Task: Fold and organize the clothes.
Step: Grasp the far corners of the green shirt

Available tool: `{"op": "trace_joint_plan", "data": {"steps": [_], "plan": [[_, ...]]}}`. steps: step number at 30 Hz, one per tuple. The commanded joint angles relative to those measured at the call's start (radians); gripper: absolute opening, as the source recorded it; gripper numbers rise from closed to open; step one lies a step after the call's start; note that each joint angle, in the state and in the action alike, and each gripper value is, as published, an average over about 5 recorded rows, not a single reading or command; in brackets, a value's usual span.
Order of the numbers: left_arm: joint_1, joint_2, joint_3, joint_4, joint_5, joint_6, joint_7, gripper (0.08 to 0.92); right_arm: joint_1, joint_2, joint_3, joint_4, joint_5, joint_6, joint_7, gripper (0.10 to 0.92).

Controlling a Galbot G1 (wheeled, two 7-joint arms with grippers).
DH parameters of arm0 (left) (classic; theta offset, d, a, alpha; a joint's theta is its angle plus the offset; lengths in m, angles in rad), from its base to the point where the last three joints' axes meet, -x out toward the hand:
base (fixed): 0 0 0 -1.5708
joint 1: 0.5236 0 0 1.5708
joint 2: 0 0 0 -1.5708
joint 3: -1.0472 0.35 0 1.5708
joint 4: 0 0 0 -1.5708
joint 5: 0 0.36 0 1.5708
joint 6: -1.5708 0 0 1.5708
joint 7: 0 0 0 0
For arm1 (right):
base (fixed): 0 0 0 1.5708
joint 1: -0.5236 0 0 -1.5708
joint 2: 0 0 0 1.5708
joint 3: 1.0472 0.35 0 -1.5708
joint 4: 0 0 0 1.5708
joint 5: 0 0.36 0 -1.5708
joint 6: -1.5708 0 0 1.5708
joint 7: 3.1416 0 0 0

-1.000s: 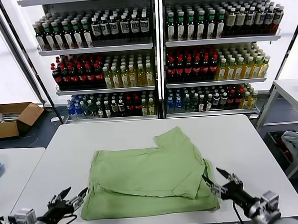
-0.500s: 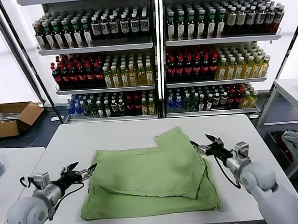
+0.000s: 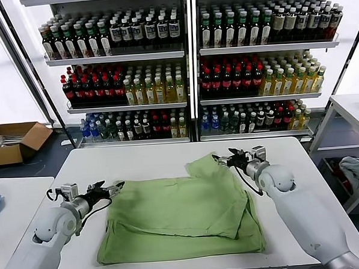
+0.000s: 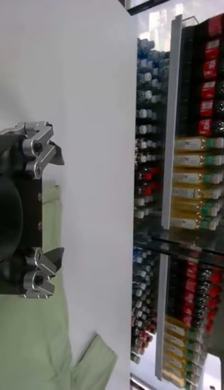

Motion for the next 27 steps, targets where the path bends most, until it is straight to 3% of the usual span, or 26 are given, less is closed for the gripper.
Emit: {"op": "trace_joint_plan", "data": {"steps": [1,9,12,27], "plan": [[-0.094,-0.009,0.069,0.093,0.006,-0.002,0.006,0.823,0.094,0.071,-0.063,-0.175,-0.026,-0.007,-0.007,0.823],[-0.089,-0.032,0.075,0.11,0.023,-0.005,0.008,0.822,0.085,0.078,-0.074,-0.166,-0.031,-0.022,-0.005,0.814],[-0.093,-0.043,0.08,0.121,0.029,-0.007,0.01,0.797,0.078,0.077,-0.076,-0.158,-0.032,-0.032,-0.005,0.758],[-0.081,-0.06,0.074,0.13,0.038,-0.003,0.024,0.382,0.037,0.065,-0.053,-0.061,-0.01,-0.04,0.003,0.326]]}}
